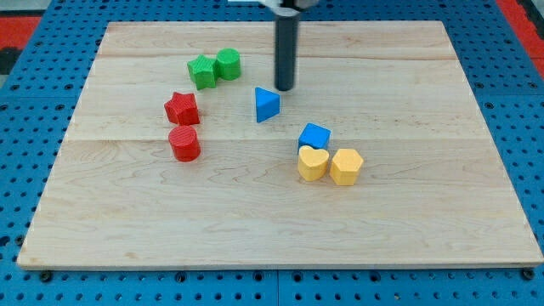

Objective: Move the blue triangle above the blue cube

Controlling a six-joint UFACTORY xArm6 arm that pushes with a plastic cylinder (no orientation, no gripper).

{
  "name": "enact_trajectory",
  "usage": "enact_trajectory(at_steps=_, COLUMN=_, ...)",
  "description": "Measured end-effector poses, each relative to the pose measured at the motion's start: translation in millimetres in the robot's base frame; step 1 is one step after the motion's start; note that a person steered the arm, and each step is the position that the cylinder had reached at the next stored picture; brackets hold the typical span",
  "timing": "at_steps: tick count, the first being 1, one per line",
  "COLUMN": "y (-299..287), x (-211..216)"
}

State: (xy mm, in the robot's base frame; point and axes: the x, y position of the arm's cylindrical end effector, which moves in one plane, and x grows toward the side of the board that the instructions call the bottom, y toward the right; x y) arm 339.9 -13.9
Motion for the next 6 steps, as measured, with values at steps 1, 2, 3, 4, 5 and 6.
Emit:
enact_trajectory(at_steps=1, y=-20, x=11)
enact_trajectory(at_steps=2, y=32, x=43)
enact_trajectory(at_steps=3, y=75, x=62)
enact_trajectory(at_steps=4, y=46, x=-2)
enact_trajectory(at_steps=5, y=-35, x=13)
enact_trajectory(at_steps=6, y=0, x=53)
